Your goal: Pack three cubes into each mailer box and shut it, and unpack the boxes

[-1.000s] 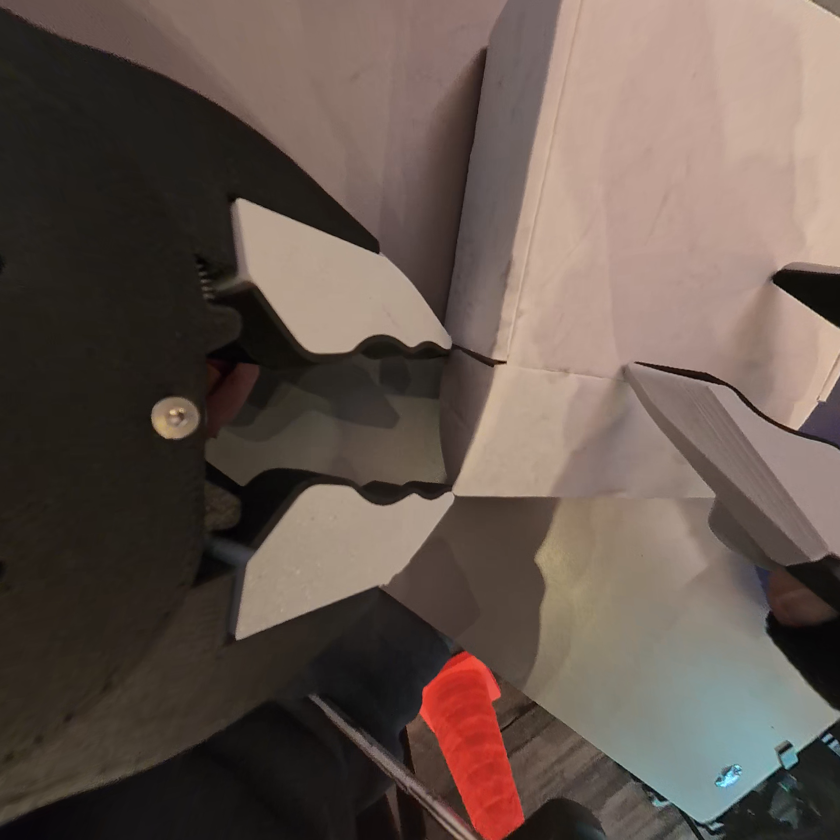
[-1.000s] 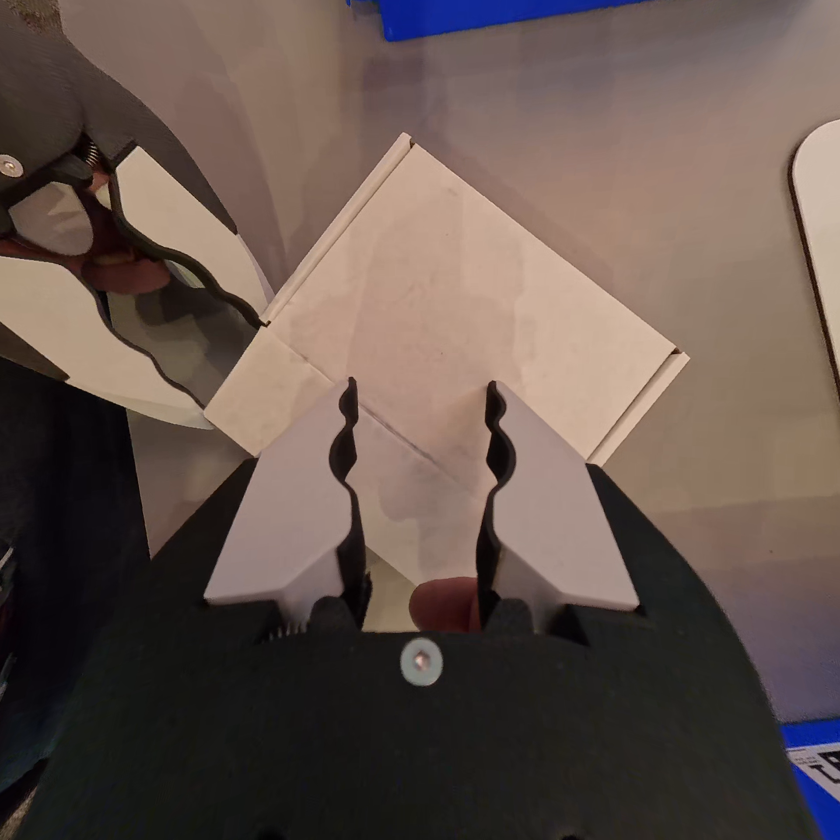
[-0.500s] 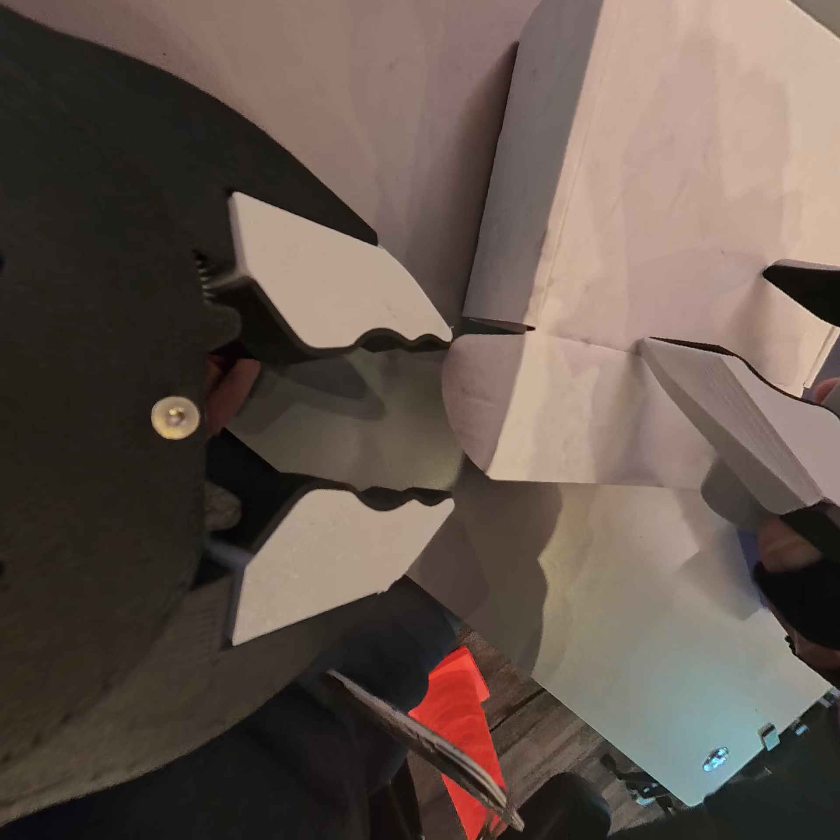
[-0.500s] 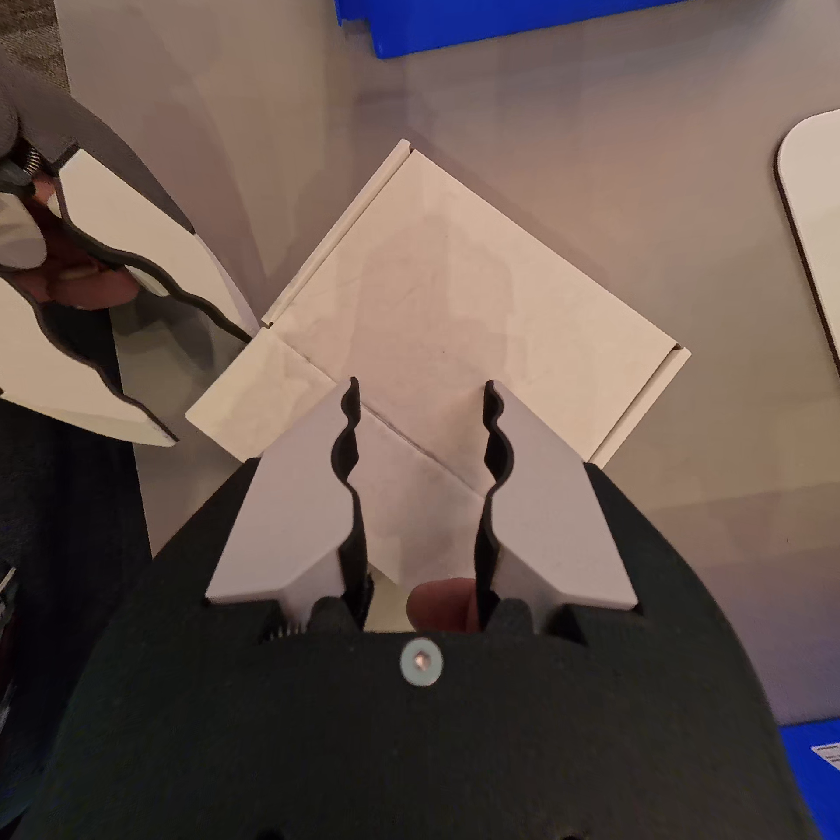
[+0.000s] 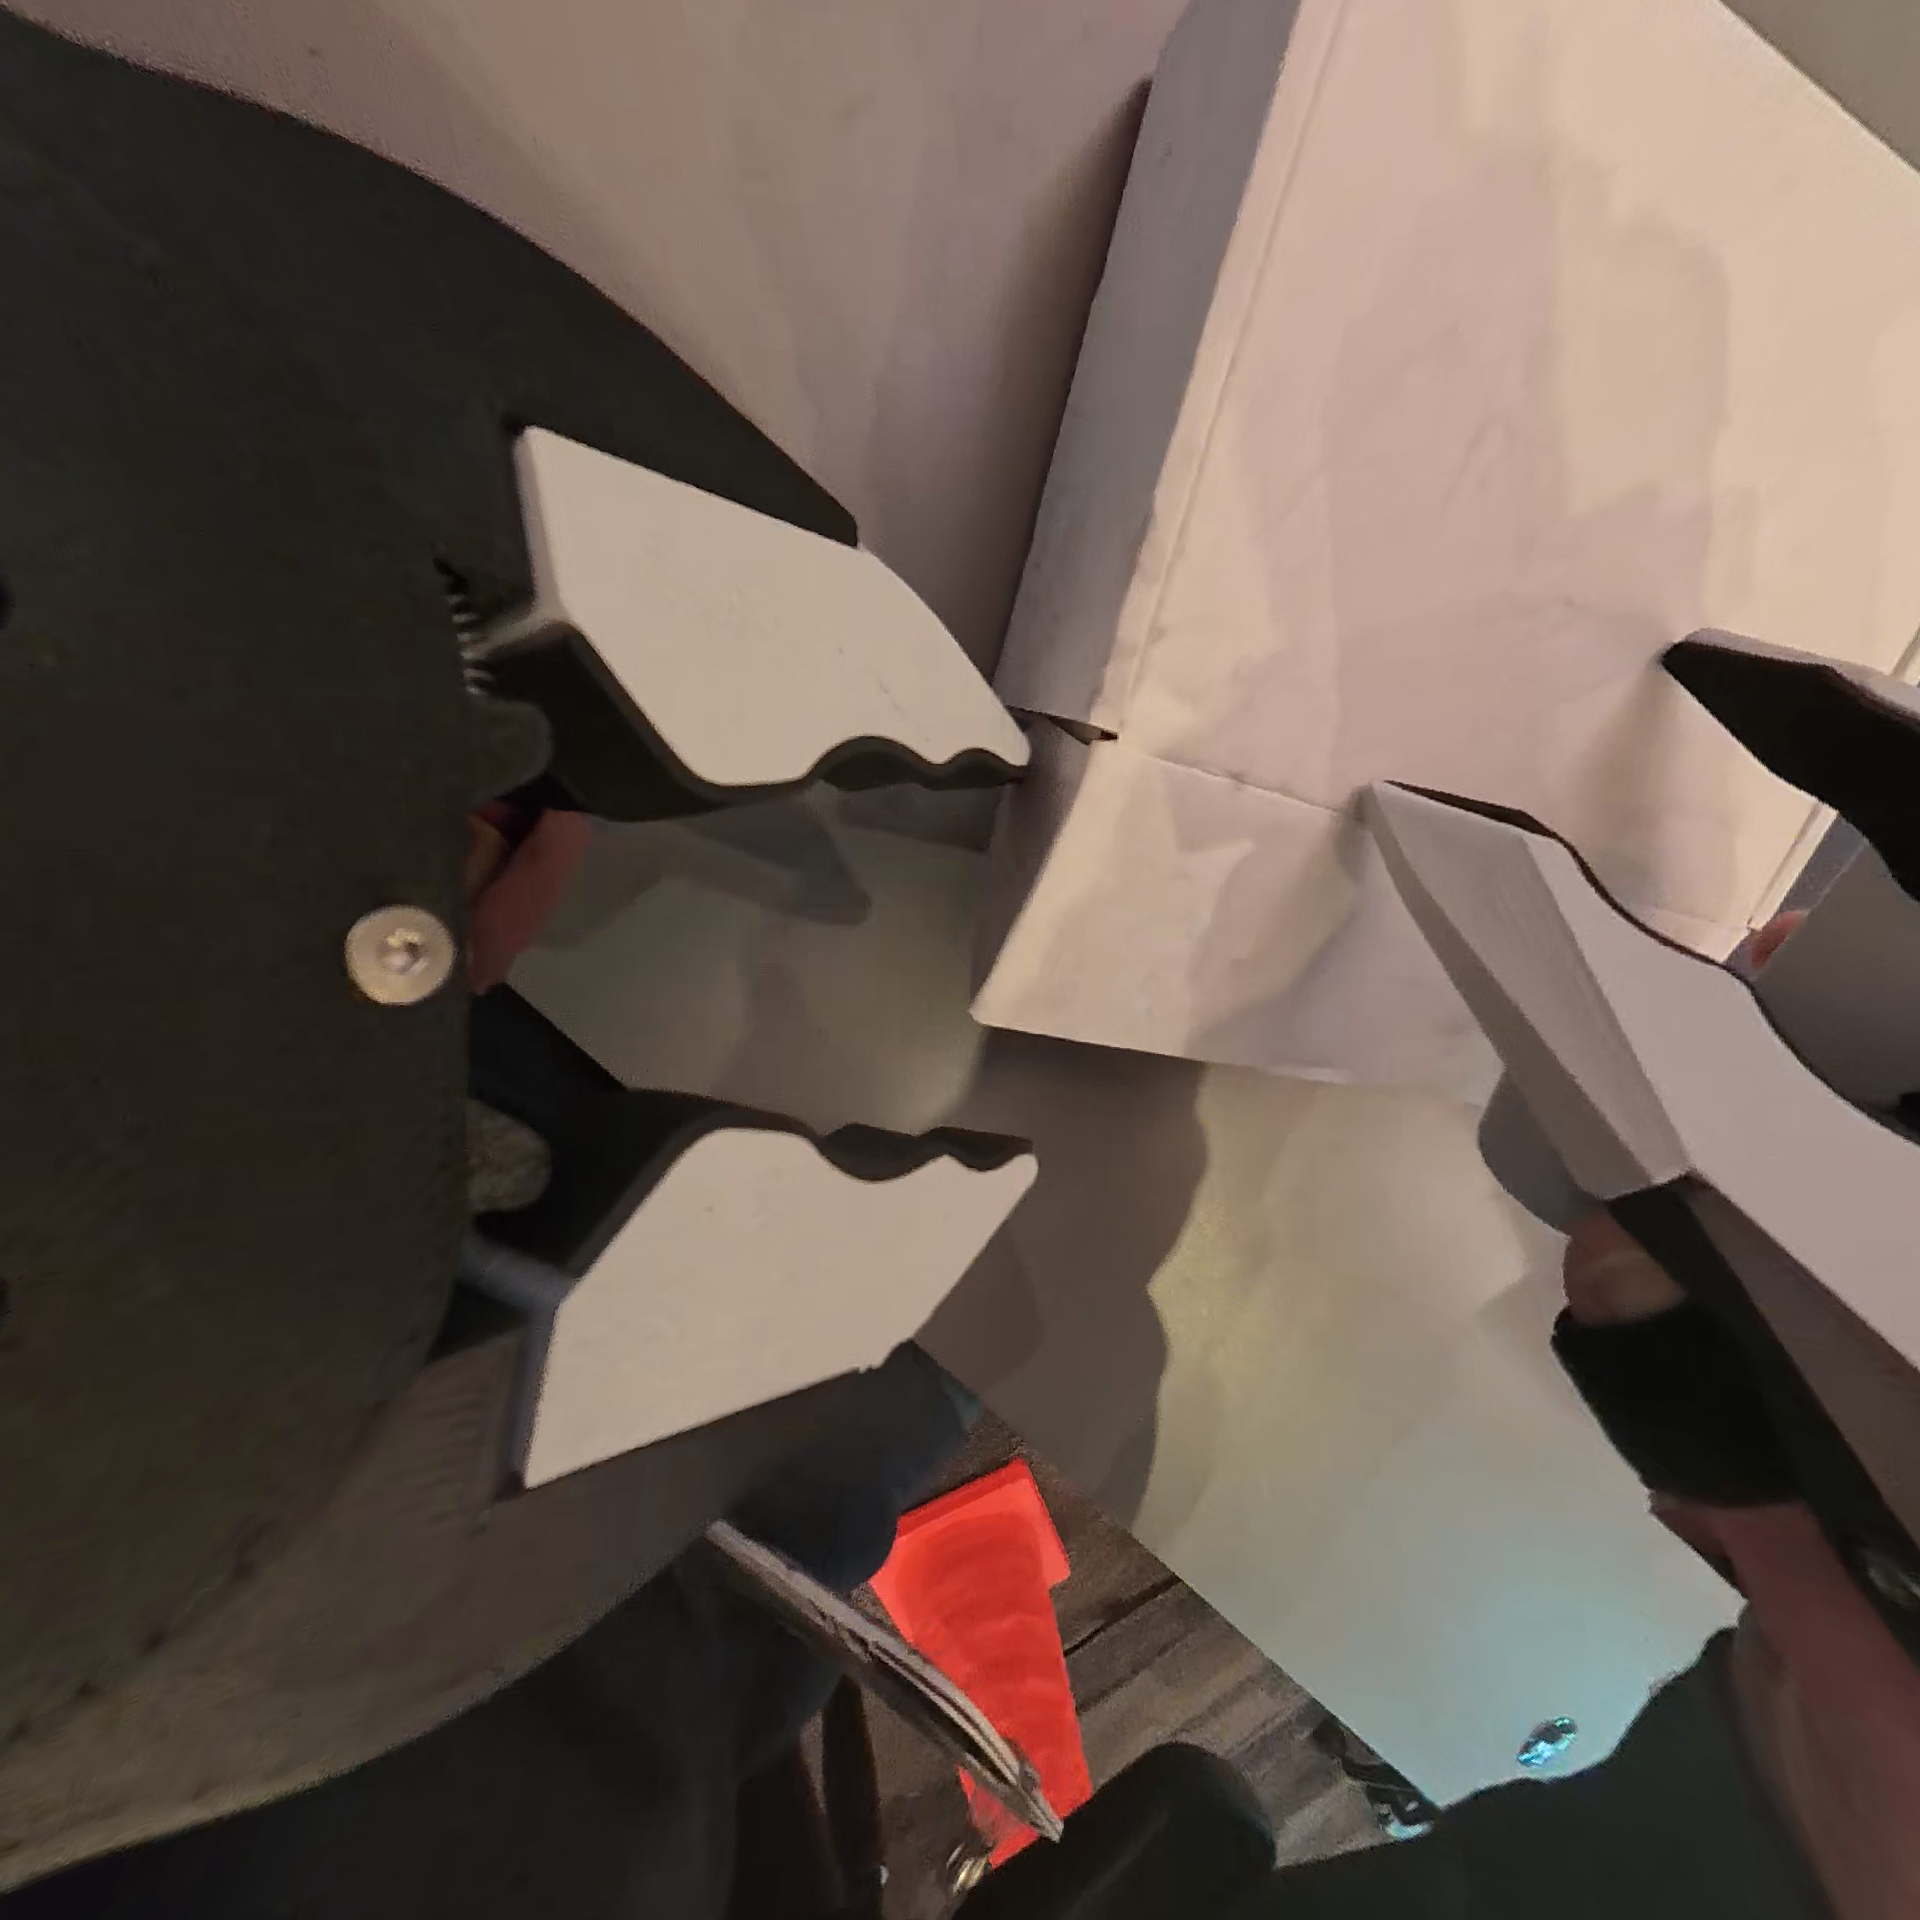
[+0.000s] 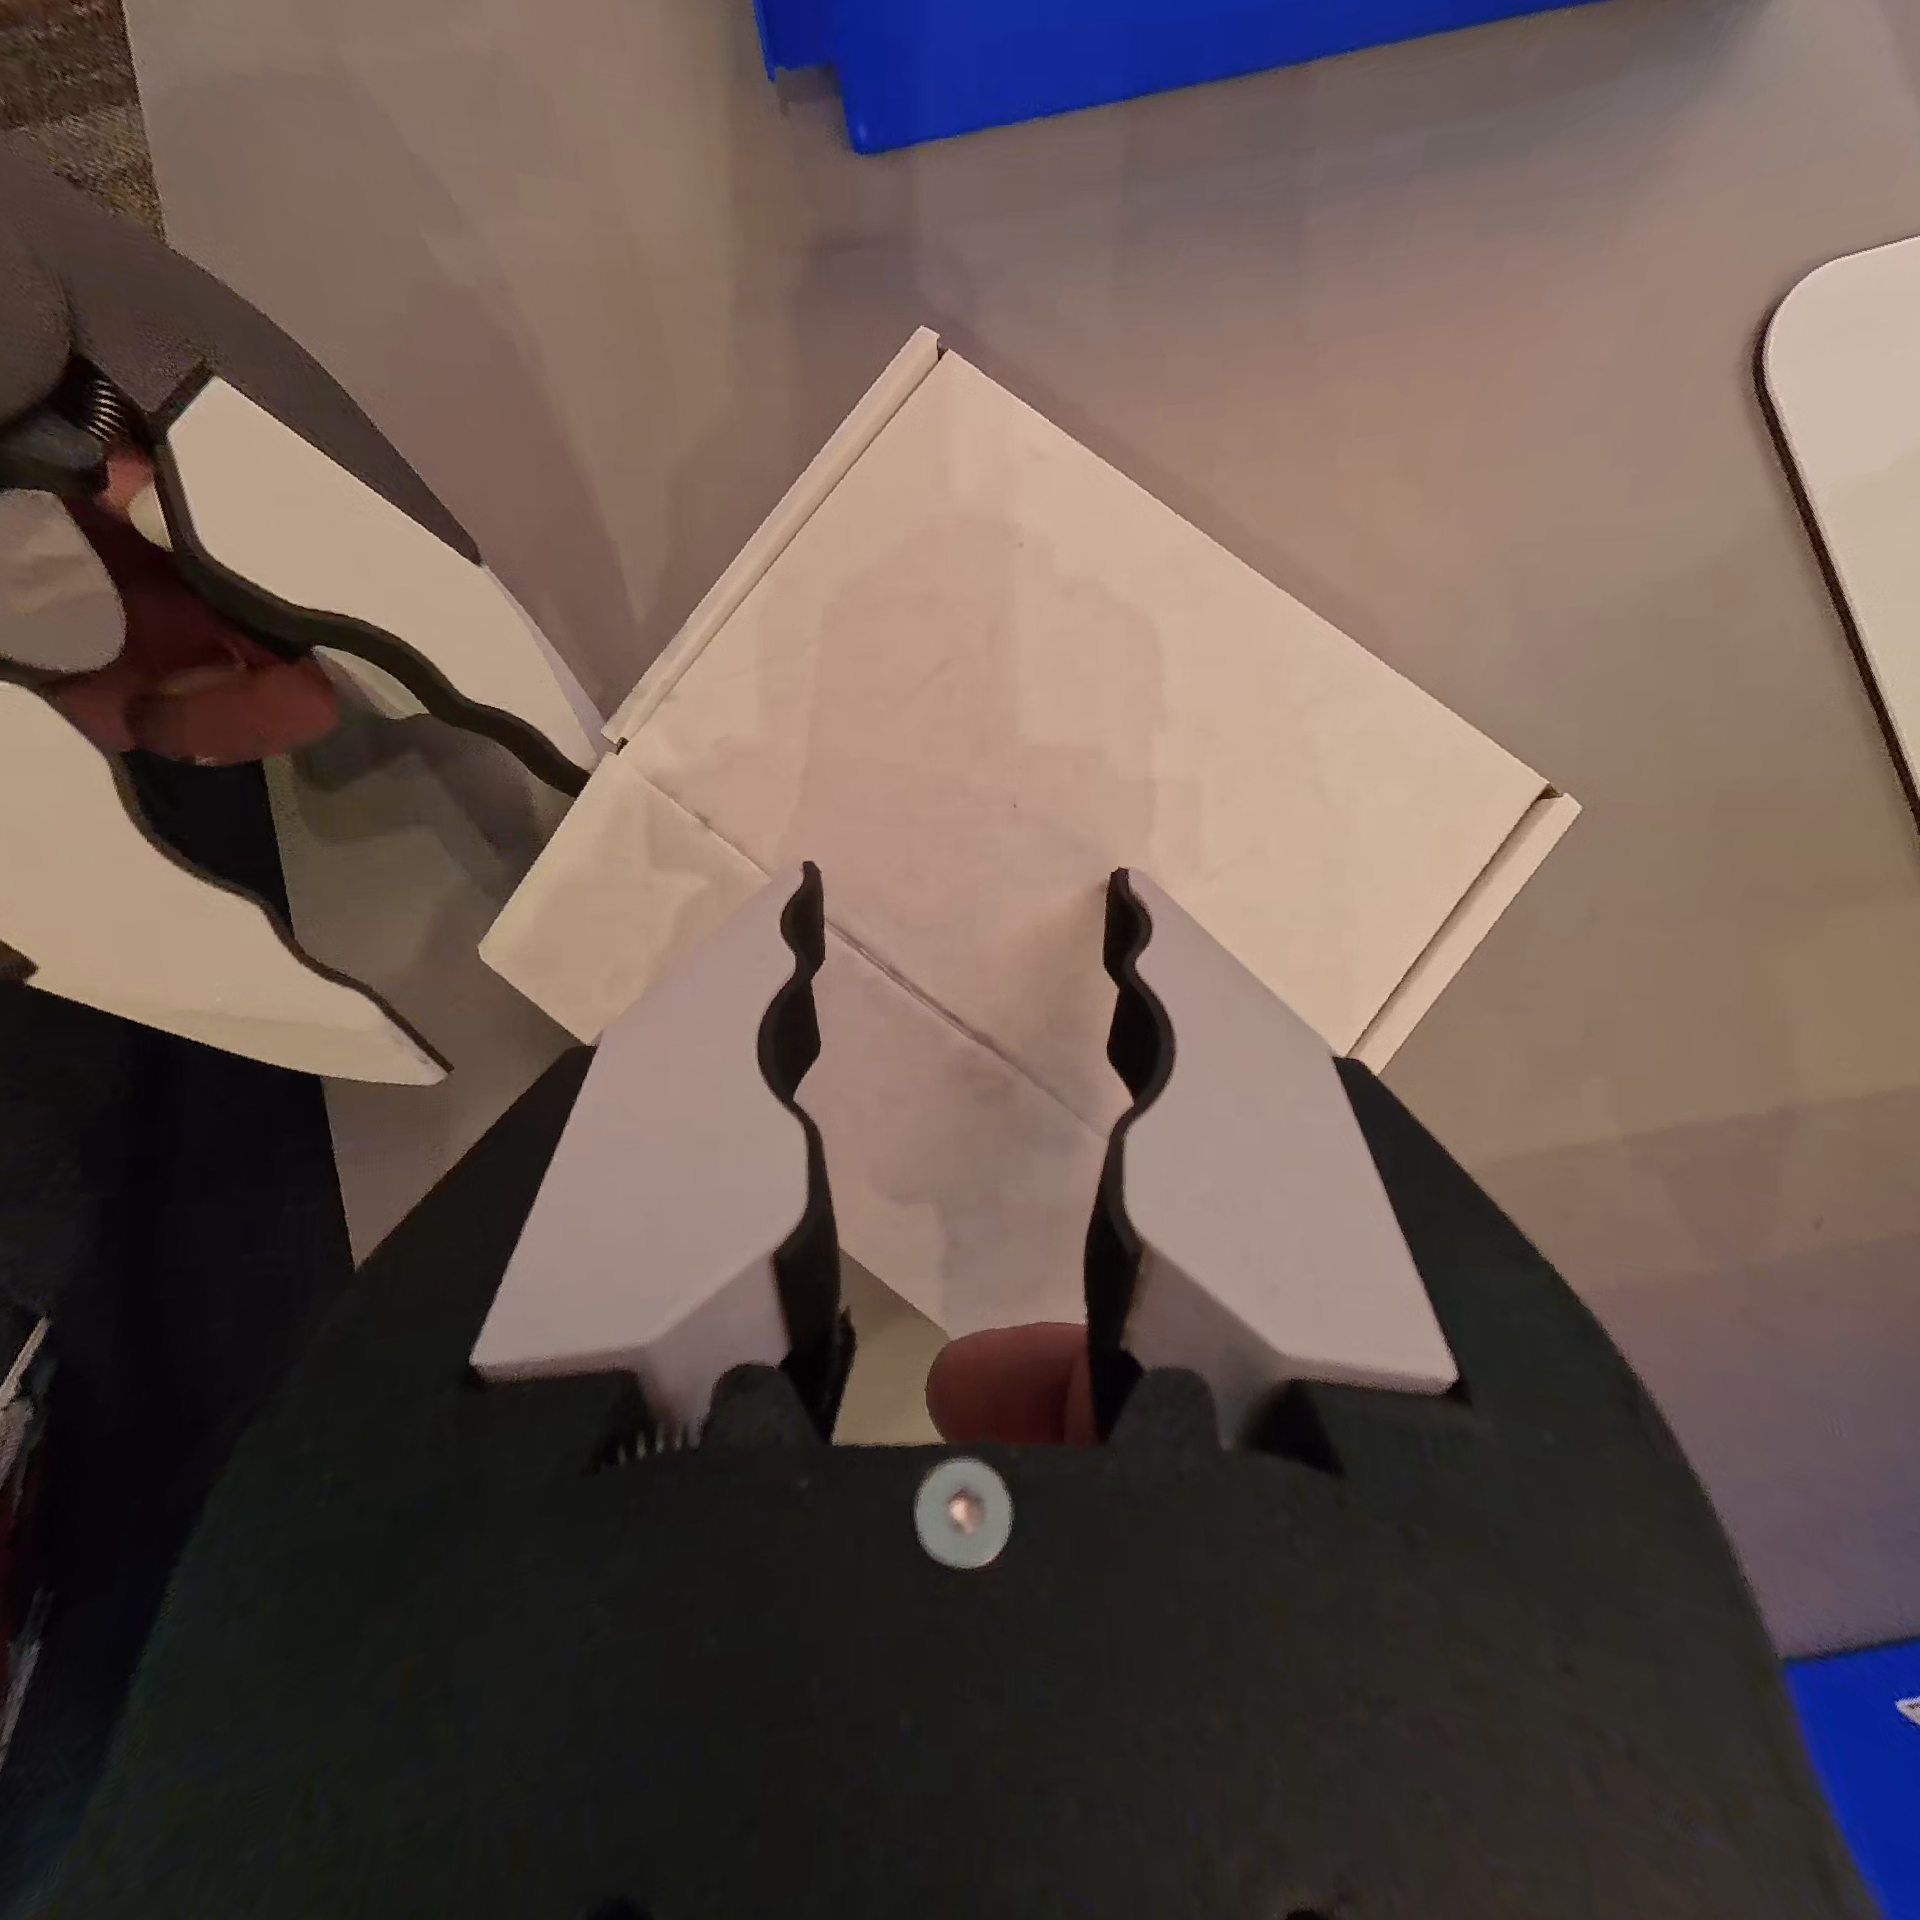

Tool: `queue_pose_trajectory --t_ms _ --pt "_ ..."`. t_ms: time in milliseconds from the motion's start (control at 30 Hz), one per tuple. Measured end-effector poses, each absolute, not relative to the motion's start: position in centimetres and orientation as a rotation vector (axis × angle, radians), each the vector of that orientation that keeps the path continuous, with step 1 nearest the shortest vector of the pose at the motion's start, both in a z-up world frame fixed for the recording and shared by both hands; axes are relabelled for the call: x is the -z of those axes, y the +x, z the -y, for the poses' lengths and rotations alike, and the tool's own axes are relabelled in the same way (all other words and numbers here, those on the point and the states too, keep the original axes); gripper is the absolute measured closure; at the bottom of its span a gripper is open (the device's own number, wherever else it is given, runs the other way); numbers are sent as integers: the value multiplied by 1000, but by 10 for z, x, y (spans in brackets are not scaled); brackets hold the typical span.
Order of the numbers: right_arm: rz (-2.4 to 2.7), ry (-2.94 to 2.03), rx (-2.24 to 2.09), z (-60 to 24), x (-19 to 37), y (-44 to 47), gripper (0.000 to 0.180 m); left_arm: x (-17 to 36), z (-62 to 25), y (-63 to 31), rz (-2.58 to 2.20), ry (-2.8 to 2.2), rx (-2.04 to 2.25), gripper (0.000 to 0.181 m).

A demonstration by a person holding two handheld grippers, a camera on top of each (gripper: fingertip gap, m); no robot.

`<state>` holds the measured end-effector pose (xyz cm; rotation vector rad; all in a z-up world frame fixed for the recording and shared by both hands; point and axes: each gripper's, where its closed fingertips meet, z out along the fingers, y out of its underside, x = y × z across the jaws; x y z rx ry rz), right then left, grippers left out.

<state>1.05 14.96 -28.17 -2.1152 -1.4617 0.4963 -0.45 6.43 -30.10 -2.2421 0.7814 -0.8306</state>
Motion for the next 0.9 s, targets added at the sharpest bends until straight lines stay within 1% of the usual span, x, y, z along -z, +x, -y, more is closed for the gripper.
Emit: queue_pose_trajectory --t_ms 167,267,633,767,833,900 --pt "1446 -2121 -499 -149 282 10 127 297 -63 -3 -732 -2236 874 121" --pt "1431 -2120 -495 -148 282 10 127 307 -74 -14 -728 -2250 694 129" --pt "1315 -2151 -472 -140 281 7 126 309 -73 -27 -839 -2221 611 130" --pt "1306 -2147 -471 -137 282 6 125 309 -77 -38 -863 -2192 554 121" --pt "1306 -2145 -474 -137 281 6 125 308 -78 -38 -855 -2162 575 119" --pt "1308 -2142 -474 -137 281 6 126 308 -81 -41 -889 -2127 506 116"
